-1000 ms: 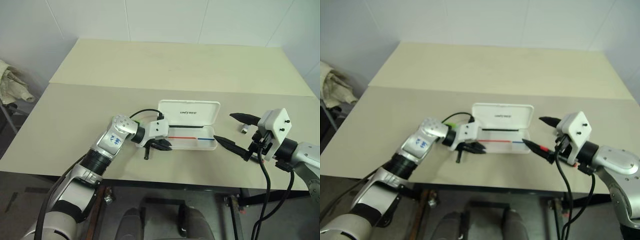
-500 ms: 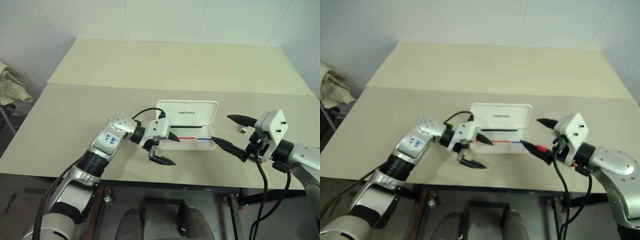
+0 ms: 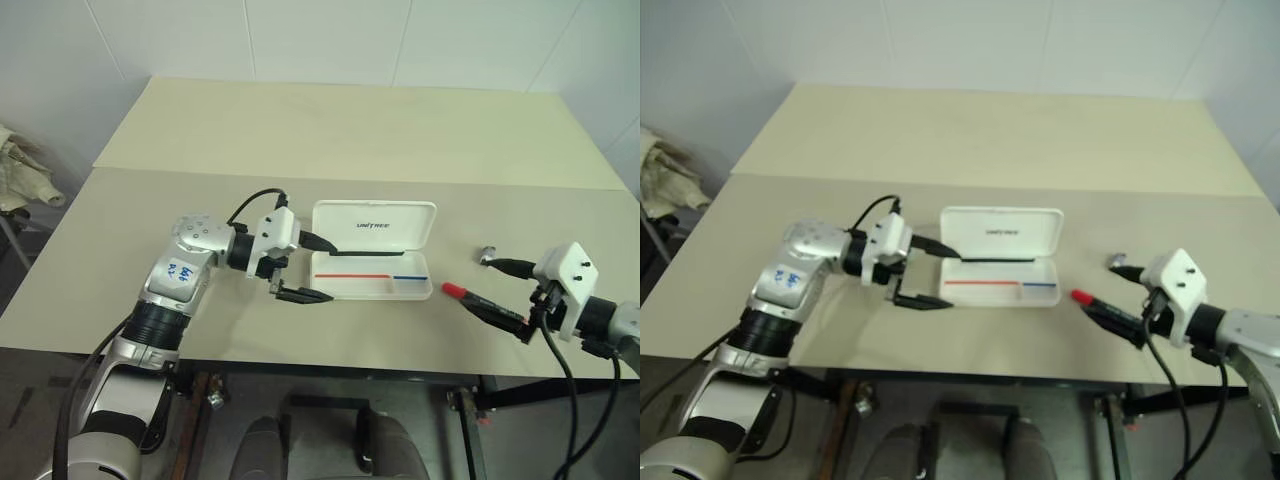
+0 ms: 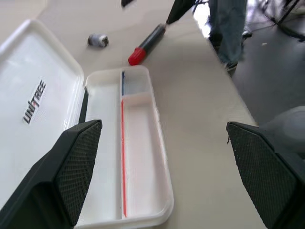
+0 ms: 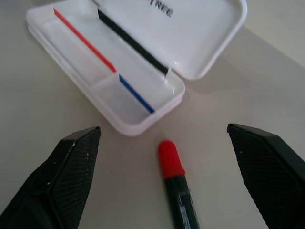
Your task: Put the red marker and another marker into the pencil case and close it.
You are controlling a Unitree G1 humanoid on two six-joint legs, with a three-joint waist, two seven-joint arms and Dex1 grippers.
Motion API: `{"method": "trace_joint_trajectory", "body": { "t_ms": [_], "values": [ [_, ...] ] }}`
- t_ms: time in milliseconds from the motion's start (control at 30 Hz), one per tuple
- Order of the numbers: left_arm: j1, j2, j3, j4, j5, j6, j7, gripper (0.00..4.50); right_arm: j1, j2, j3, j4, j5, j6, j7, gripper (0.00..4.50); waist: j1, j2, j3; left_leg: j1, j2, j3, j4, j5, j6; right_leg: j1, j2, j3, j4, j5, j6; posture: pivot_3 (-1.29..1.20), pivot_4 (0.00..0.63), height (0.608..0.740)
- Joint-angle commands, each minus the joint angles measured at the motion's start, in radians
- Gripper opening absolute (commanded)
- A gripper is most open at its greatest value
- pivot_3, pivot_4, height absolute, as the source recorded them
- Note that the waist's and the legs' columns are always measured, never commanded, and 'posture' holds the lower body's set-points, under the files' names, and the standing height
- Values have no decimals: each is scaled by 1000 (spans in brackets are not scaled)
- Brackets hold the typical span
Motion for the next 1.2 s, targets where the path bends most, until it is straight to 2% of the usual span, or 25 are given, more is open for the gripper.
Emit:
{"method": "trace_joint_trajectory", "body": {
  "t_ms": [33, 200, 433, 533, 600, 833, 867, 1033, 1200],
  "values": [
    [20, 74, 62, -61, -77, 58, -54, 4461, -1, -28, -6, 94, -30, -58, 67, 4500, -5, 0, 0, 1, 0, 0, -1, 0, 0, 0, 0, 0, 0, 0, 0, 0, 150, 740],
    [22, 121, 87, -77, -104, 99, -61, 4461, -37, -28, 59, 223, -85, -109, 126, 4500, -4, 0, 0, 2, 0, 1, 0, 0, 0, 0, 0, 1, 1, 0, 0, 0, 150, 740],
    [-30, 149, 116, -49, -115, 121, -44, 4461, -206, 1, 165, 425, -152, -188, 157, 4500, -19, 0, 0, 2, 0, 3, 1, 1, -1, 0, 0, 3, 1, 1, 1, 0, 150, 740],
    [-33, 150, 121, -59, -122, 133, -34, 4500, -248, 12, 191, 469, -160, -204, 175, 3906, -21, 0, 0, 3, 0, 3, 0, 1, -1, 0, 0, 3, 1, 4, 7, 0, 150, 740],
    [-31, 151, 123, -67, -125, 138, -30, 4500, -263, 17, 203, 482, -159, -209, 191, 3249, -21, 0, 0, 3, 0, 3, -1, 1, -1, 0, 0, 3, 1, 9, 16, 0, 150, 740],
    [-19, 154, 129, -85, -128, 141, -15, 4500, -260, 24, 205, 437, -142, -199, 222, 720, -23, 0, 0, 3, 0, 4, 0, 0, -1, 0, 0, 4, 0, 10, 17, 0, 150, 740],
    [-17, 154, 130, -86, -128, 140, -13, 4500, -258, 25, 204, 431, -147, -203, 213, 603, -23, 0, 0, 3, 0, 4, 0, 0, -1, 0, 0, 4, 0, 10, 17, 0, 150, 740],
    [-9, 149, 134, -62, -126, 138, 1, 4500, -244, 10, 185, 397, -152, -201, 191, 605, -22, 0, 0, 4, 0, 5, -1, 0, -2, 0, 0, 5, 0, 10, 17, 0, 150, 740],
    [5, 154, 137, 22, -96, 73, -1, 4500, -222, -53, 117, 346, -129, -193, 209, 605, -20, 0, 0, 4, 0, 5, -1, 0, -2, 0, 0, 5, 0, 10, 17, 0, 150, 740]
  ]
}}
